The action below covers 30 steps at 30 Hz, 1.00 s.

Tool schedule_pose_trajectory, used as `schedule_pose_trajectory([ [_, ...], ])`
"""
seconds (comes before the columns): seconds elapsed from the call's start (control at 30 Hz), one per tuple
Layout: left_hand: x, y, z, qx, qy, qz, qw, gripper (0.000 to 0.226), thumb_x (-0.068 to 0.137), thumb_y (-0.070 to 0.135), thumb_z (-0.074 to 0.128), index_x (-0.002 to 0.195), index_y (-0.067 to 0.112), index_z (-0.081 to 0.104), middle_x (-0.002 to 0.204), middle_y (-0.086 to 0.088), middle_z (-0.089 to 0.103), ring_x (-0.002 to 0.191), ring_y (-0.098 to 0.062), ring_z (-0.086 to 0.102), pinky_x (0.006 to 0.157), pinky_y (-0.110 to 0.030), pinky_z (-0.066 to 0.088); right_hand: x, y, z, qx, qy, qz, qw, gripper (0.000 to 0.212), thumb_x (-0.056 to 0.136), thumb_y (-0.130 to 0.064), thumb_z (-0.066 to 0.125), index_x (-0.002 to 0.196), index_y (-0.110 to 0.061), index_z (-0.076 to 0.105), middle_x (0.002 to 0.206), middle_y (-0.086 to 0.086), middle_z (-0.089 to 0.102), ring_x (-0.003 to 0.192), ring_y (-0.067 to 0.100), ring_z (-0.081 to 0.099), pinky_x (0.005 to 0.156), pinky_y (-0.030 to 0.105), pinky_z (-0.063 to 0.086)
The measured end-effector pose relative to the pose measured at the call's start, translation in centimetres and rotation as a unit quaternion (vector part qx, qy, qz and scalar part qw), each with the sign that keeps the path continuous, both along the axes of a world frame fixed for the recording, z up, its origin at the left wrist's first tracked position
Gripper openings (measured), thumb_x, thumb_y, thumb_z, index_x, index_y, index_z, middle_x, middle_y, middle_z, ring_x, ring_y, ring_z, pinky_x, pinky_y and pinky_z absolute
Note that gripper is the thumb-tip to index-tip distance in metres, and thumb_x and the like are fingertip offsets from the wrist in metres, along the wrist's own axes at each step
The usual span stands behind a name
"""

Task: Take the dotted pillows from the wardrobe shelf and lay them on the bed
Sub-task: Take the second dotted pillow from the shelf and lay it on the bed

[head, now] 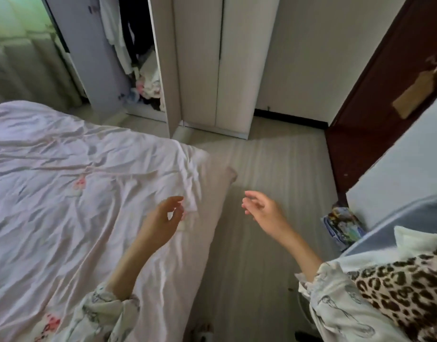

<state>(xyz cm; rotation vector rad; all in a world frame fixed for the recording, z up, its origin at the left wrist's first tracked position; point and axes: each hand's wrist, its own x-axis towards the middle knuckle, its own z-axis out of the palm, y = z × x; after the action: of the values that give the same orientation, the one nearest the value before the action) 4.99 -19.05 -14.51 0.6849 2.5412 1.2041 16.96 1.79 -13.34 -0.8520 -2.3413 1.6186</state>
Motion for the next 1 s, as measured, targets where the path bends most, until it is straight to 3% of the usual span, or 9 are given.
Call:
schedule_pose_trajectory([
  [0.13,-6.0,8.1,1.4,0.009,0.006,-0.030,0.999,0.030,0.093,0.017,0.048,0.121,0.016,0.057,0.115,-0.007,0.063,0.107,-0.022,0.059,0.080,-0.029,0.046,-4.7,7.9,1.8,0.022,0.006,-0.039,0.999,0.029,0.091,-0.023,0.054,0.118,-0.013,0.056,0.106,0.013,0.066,0.096,0.025,0.063,0.083,0.033,0.045],
  [0.27,-11.2,15.8,2.6,0.006,0.030,-0.080,0.996,0.029,0.093,0.015,0.048,0.120,0.013,0.057,0.108,-0.001,0.062,0.106,-0.021,0.059,0.090,-0.025,0.040,-8.7,15.5,2.2,0.037,0.016,-0.058,0.997,0.029,0.090,-0.026,0.055,0.117,-0.017,0.057,0.105,0.009,0.066,0.092,0.020,0.064,0.083,0.033,0.047],
  [0.47,-19.0,27.5,3.1,-0.009,0.067,-0.083,0.994,0.030,0.093,0.021,0.048,0.122,0.017,0.057,0.120,-0.009,0.057,0.106,-0.022,0.057,0.091,-0.033,0.044,-16.2,26.9,2.0,0.026,0.026,-0.046,0.998,0.028,0.091,-0.025,0.053,0.117,-0.016,0.055,0.111,0.015,0.064,0.097,0.025,0.062,0.083,0.035,0.044],
  [0.57,-22.5,33.5,3.2,0.001,0.072,-0.056,0.996,0.030,0.093,0.022,0.048,0.122,0.018,0.056,0.120,-0.008,0.056,0.108,-0.022,0.056,0.089,-0.031,0.044,-20.2,33.2,3.0,0.056,0.027,-0.017,0.998,0.029,0.091,-0.026,0.053,0.118,-0.016,0.056,0.108,0.012,0.065,0.095,0.021,0.062,0.079,0.026,0.043],
  [0.67,-25.4,38.9,3.8,0.019,0.061,-0.028,0.998,0.030,0.093,0.021,0.049,0.122,0.018,0.056,0.120,-0.006,0.056,0.108,-0.019,0.055,0.091,-0.033,0.045,-23.9,39.5,4.8,0.114,0.030,0.011,0.993,0.031,0.090,-0.024,0.055,0.120,-0.015,0.057,0.101,0.005,0.064,0.086,0.014,0.060,0.073,0.008,0.038],
  [0.8,-29.2,43.6,4.7,0.025,0.074,-0.010,0.997,0.032,0.093,0.023,0.048,0.124,0.018,0.054,0.124,-0.005,0.054,0.110,-0.017,0.053,0.093,-0.032,0.045,-29.3,45.2,6.6,0.153,0.030,0.051,0.987,0.033,0.090,-0.021,0.056,0.121,-0.013,0.056,0.099,0.003,0.060,0.084,0.013,0.056,0.075,0.012,0.037],
  [1.0,-38.7,48.7,4.5,0.019,0.074,0.044,0.996,0.031,0.093,0.017,0.048,0.123,0.011,0.055,0.119,-0.011,0.056,0.108,-0.024,0.055,0.093,-0.041,0.046,-41.2,50.9,6.2,0.139,0.043,0.111,0.983,0.031,0.090,-0.019,0.056,0.120,-0.013,0.056,0.098,0.004,0.061,0.081,0.011,0.056,0.066,-0.001,0.037],
])
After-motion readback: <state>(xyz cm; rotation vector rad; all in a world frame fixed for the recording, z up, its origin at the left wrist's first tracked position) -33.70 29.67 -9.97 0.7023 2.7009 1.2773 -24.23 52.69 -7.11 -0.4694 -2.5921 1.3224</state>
